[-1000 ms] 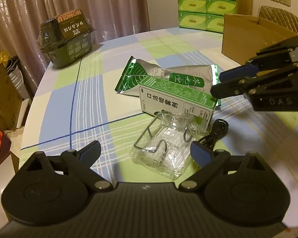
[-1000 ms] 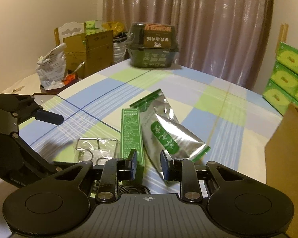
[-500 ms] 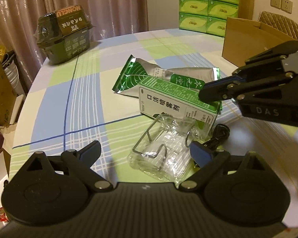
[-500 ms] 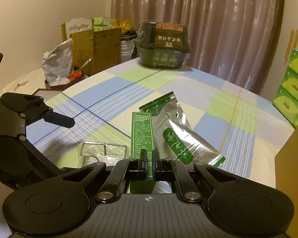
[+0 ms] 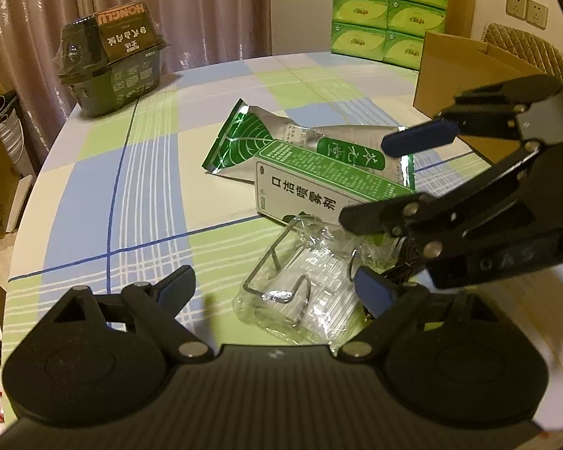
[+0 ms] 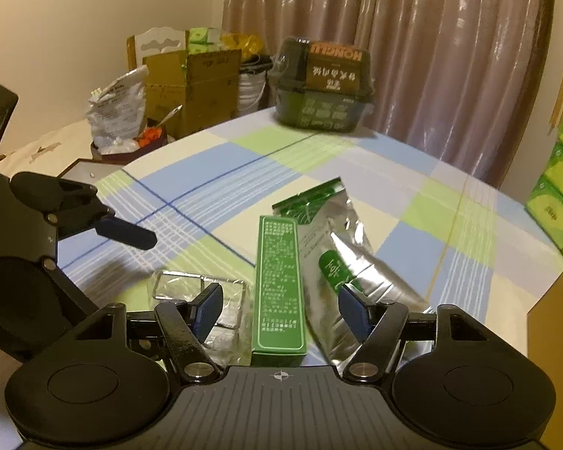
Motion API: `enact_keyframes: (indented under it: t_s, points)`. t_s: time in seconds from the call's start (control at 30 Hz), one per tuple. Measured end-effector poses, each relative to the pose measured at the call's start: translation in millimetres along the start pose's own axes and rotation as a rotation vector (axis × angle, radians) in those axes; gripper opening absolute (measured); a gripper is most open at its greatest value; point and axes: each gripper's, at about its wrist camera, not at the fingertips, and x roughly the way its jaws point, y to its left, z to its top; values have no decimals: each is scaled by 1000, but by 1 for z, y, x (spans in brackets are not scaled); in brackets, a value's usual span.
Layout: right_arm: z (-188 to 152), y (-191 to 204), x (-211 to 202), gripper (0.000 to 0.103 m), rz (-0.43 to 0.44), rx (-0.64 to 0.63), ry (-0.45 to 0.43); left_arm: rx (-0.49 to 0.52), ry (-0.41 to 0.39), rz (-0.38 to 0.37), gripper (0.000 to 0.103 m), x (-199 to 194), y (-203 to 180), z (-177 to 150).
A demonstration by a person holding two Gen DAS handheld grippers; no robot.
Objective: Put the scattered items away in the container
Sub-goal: 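Grasp the clear wire rack with the left gripper while the right grasps the mouthwash box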
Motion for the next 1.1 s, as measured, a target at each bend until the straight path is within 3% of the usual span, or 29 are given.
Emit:
enact_keyframes:
  t_s: [0.17, 0.3, 0.57, 0.73, 0.87, 1.1]
  points:
    - [0, -4, 9, 65, 21, 32, 30, 0, 7, -45, 65, 2, 0, 0]
    - [2, -7, 13, 65, 27, 50, 41, -6, 7, -63, 59, 2, 0, 0]
    - [4, -7, 19, 28, 36, 45, 69, -60, -14, -77, 57, -5, 12, -1]
    - [3, -8, 15, 27, 32, 59, 61, -68, -1, -72, 55, -2, 17, -3]
    - [0, -7, 4, 27, 20, 70, 41, -53, 5, -69, 38, -1, 13, -1]
    - [-4, -12, -31, 27, -14, 89, 7, -33, 27, -60, 27, -6, 3, -2]
